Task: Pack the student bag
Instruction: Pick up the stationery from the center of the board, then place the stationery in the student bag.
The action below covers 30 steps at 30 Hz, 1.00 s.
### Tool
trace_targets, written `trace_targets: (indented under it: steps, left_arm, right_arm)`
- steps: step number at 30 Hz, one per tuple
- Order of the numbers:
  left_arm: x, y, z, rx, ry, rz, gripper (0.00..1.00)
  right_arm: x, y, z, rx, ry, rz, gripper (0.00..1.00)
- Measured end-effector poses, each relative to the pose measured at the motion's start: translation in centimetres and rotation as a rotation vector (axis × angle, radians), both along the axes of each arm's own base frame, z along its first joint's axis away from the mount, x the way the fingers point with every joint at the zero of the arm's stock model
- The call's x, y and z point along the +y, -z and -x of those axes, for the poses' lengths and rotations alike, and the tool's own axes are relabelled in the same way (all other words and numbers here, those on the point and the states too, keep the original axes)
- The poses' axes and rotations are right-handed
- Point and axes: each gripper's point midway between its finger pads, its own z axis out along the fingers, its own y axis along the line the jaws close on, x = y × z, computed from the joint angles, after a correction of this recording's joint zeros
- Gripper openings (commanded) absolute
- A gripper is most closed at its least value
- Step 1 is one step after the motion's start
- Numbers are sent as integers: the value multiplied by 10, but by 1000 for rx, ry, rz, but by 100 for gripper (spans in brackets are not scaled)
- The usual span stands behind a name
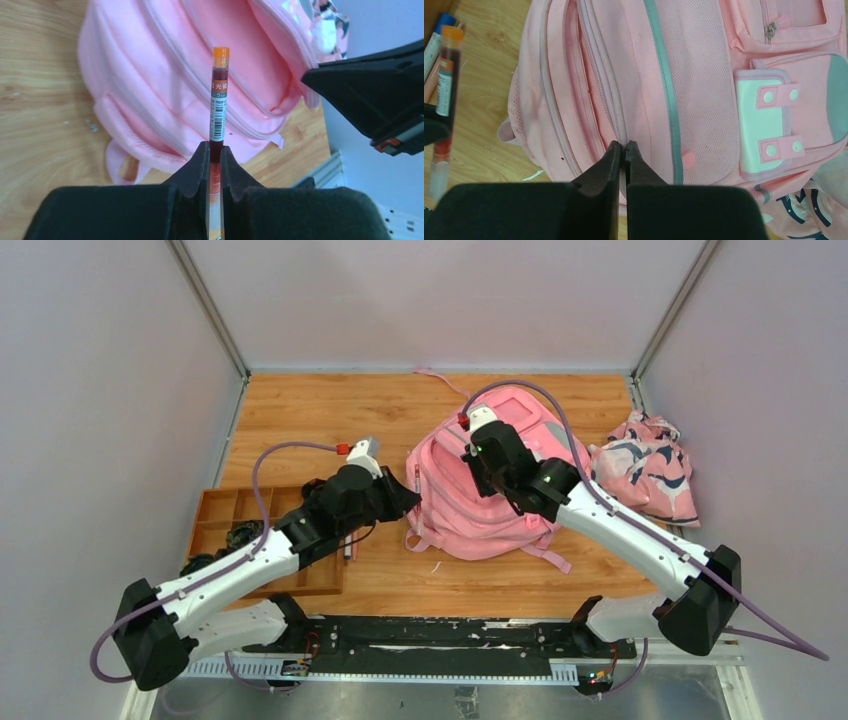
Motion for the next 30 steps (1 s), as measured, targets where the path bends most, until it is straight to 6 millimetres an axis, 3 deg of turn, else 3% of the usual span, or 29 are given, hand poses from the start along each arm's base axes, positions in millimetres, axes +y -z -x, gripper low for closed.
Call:
trace_targets:
  steps: [7, 15, 23, 27, 28, 30]
  left_arm:
    - [-50, 6, 0, 67, 153, 104, 0]
    - [-94, 14, -17, 244, 166, 245, 0]
    - [-96, 27, -52, 390, 56, 360, 0]
    - [-97, 22, -74, 409, 5, 406, 0]
    - [-99, 19, -80, 405, -6, 416, 1]
    - [-104, 13, -89, 400, -17, 437, 25]
  right_arm:
    - [1, 2, 1, 10, 14, -15, 0]
    - [1, 2, 1, 13, 19, -21, 0]
    - [0, -4, 4, 9, 24, -43, 0]
    - [-2, -5, 7, 13, 21, -46, 0]
    - [-2, -5, 8, 17, 21, -47, 0]
    - [-2, -4, 8, 20, 22, -50, 0]
